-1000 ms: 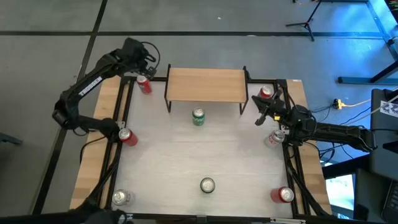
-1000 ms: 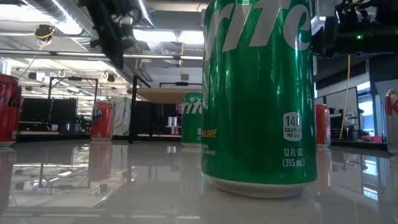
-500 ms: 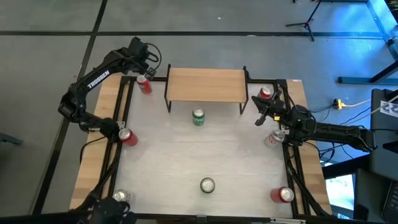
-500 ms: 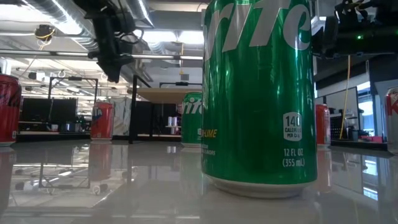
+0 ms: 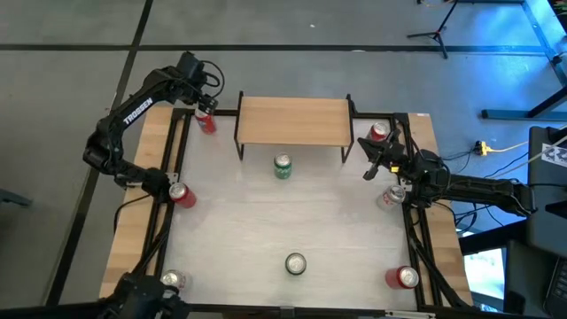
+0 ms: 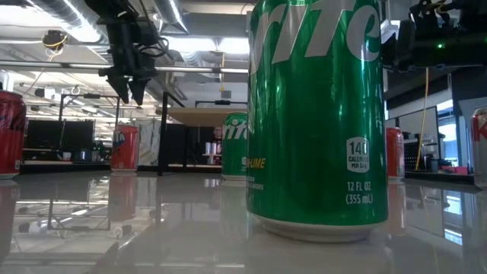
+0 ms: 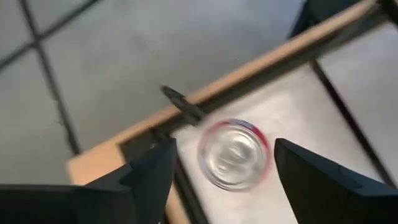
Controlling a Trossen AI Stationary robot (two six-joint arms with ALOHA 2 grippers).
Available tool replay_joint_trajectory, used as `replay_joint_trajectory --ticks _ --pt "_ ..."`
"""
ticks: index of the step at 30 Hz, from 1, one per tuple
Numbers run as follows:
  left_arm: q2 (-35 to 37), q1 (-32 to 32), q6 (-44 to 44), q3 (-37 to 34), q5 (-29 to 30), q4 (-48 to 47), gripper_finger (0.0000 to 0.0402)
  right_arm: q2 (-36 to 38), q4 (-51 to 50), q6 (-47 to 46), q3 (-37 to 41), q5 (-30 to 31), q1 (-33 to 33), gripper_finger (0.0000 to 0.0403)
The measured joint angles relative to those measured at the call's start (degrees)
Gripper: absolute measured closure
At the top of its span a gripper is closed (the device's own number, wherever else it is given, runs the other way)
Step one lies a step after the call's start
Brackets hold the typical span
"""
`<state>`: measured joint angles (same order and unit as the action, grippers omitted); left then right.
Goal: Place canned beverage on shelf
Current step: Put the left red soda can on the shelf
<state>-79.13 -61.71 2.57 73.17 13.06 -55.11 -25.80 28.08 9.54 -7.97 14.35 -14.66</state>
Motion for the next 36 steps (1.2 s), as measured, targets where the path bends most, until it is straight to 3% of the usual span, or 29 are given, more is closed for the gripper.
replay_joint_trajectory --ticks 2,12,25,36 --pt "0.00 0.32 1.18 0.00 2.37 0.92 0.0134 0.00 0.00 0.00 0.00 0.00 0.00 0.0398" --pt "0.00 1.36 0.53 0.00 2.65 1.57 0.0130 0.00 0.02 0.02 0.00 0.02 0.00 0.0398" --pt "-0.76 1.93 -0.63 0.00 2.03 1.23 0.0006 0.00 -0.66 0.00 0.00 0.04 0.00 0.0398" --pt "-4.31 1.85 -5.44 -0.57 -0.86 -0.63 0.0007 0.00 -0.83 0.01 0.00 0.07 -0.02 0.0398"
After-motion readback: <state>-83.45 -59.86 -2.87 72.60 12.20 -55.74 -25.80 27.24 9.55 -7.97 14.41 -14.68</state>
